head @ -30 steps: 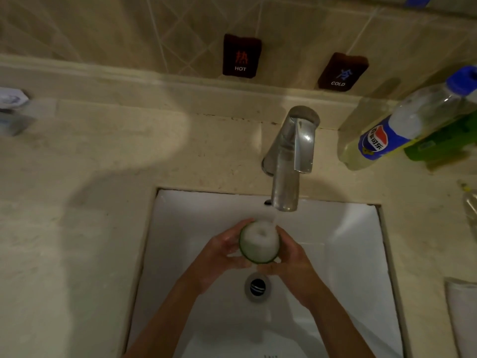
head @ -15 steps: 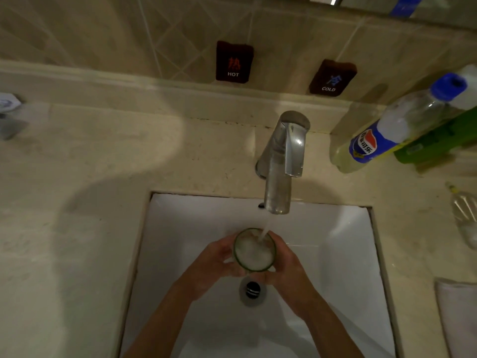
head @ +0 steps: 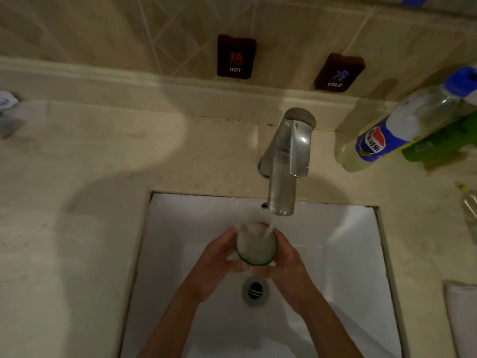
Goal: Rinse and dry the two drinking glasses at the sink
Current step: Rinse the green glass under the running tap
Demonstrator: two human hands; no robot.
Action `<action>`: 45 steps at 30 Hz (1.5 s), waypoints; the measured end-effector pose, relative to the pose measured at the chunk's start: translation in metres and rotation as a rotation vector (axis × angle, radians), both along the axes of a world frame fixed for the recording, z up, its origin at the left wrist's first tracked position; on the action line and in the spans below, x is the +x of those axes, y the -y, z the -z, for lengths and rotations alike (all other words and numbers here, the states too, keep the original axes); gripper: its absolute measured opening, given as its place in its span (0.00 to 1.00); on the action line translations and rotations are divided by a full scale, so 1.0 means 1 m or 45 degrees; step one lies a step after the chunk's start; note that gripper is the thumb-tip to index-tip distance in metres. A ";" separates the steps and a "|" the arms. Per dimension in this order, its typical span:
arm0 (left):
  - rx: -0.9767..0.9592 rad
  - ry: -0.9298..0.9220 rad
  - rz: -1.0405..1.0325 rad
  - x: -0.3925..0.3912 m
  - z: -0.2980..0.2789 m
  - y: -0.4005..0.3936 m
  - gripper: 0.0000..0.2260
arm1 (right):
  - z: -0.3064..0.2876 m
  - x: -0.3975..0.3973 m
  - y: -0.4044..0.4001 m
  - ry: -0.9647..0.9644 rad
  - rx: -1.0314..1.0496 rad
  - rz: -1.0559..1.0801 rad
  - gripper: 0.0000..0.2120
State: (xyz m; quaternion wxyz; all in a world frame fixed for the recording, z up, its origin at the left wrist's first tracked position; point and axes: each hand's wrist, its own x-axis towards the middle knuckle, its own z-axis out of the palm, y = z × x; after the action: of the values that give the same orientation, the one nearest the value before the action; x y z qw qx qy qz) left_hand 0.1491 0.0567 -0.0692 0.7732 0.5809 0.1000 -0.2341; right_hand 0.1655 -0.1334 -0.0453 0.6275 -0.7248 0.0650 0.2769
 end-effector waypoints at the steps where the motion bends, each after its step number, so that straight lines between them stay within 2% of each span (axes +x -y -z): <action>1: -0.001 -0.010 0.010 -0.001 0.002 -0.003 0.35 | 0.001 -0.003 0.001 0.009 -0.005 -0.013 0.40; 6: 0.006 -0.013 0.043 0.000 0.002 0.004 0.35 | 0.003 0.001 0.003 -0.002 0.003 0.026 0.40; 10: -0.031 -0.049 -0.032 -0.002 0.006 -0.001 0.30 | 0.003 -0.004 -0.003 -0.001 0.016 0.017 0.38; 14: -0.013 -0.025 0.014 0.003 0.004 0.001 0.35 | 0.003 0.002 -0.001 0.008 0.065 0.039 0.38; 18: -0.033 -0.034 -0.031 0.002 0.004 -0.002 0.33 | 0.000 -0.004 -0.004 0.023 0.052 0.042 0.39; 23: -0.030 -0.037 -0.011 -0.002 0.002 0.006 0.37 | 0.001 -0.003 0.001 0.016 0.072 0.073 0.38; 37: -0.056 -0.025 0.000 -0.004 0.004 0.009 0.37 | -0.001 -0.004 0.006 0.019 0.141 0.053 0.38; 40: -0.068 -0.061 -0.081 -0.004 0.005 0.007 0.39 | -0.006 -0.002 -0.004 0.005 0.130 0.101 0.36; 42: -0.122 -0.087 -0.103 -0.007 0.002 0.005 0.39 | -0.010 -0.003 -0.008 0.006 0.142 0.024 0.34; 45: -0.166 -0.151 -0.129 -0.011 -0.005 0.007 0.31 | -0.012 -0.002 -0.005 -0.183 0.129 -0.083 0.27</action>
State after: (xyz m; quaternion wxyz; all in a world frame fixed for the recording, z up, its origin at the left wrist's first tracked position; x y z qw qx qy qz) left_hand 0.1377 0.0497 -0.0639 0.8128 0.5087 0.1595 -0.2347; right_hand 0.1634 -0.1288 -0.0330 0.6478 -0.6721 0.0720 0.3513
